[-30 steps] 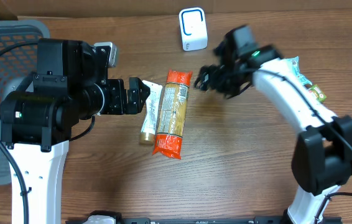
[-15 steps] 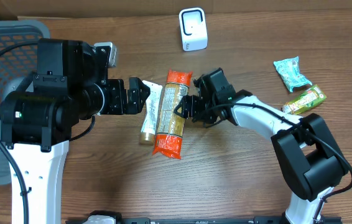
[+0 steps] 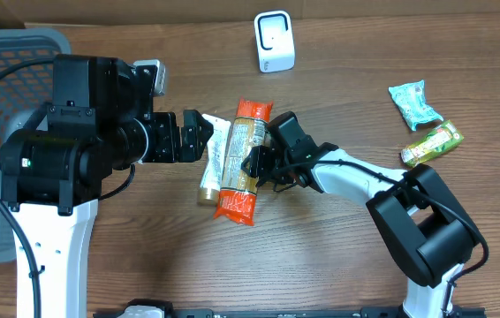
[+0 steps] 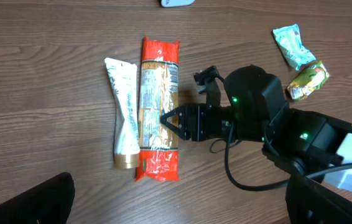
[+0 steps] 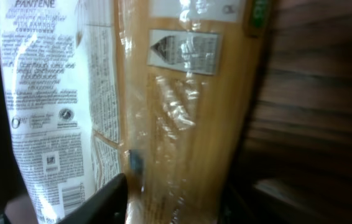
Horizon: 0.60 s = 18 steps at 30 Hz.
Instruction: Scan the item barcode
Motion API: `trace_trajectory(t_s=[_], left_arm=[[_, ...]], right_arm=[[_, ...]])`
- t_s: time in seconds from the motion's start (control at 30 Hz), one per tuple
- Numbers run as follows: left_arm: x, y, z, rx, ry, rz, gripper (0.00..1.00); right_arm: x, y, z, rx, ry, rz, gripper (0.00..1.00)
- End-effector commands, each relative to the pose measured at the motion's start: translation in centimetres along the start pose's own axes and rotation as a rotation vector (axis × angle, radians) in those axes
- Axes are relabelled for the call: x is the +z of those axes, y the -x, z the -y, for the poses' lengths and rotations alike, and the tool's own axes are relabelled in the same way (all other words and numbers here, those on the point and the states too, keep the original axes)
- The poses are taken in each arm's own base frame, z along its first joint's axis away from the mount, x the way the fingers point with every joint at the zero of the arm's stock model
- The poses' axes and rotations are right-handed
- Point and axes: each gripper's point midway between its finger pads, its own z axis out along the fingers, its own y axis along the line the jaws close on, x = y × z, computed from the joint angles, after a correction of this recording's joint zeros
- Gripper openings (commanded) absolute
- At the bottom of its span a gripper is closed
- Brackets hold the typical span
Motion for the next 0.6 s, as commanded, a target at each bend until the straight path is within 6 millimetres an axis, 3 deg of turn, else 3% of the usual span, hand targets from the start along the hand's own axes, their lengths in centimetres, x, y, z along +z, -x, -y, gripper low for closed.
trace_trajectory(t_s=[0.0,0.13,0.23,0.43,0.57], left_arm=[[0.1,0.0,0.4,0.028,-0.013,-0.004,1.0],[0.1,0.0,0.4,0.028,-0.013,-0.003,1.0],[0.1,0.0,0.4,0.028,-0.013,-0.004,0.99],[0.1,0.0,0.4,0.029,-0.013,-0.003,1.0],[0.1,0.0,0.4,0.029,-0.013,-0.003,1.0]], right_arm=[[1.9,-1.2,3.1,0.079,-0.091,-0.03,0.3],[1.5,-1.6,2.7,0.071,-0.058,-0.069,0.1],[0.3,-1.1,2.1,0.036,-0.025,-0.079,0.04],[-6.4,2.0,0.8,-0.086,-0.061,-0.001,0.04],[-12.2,3.3,1.7,-0.205,-0.269,0.081,0.04]])
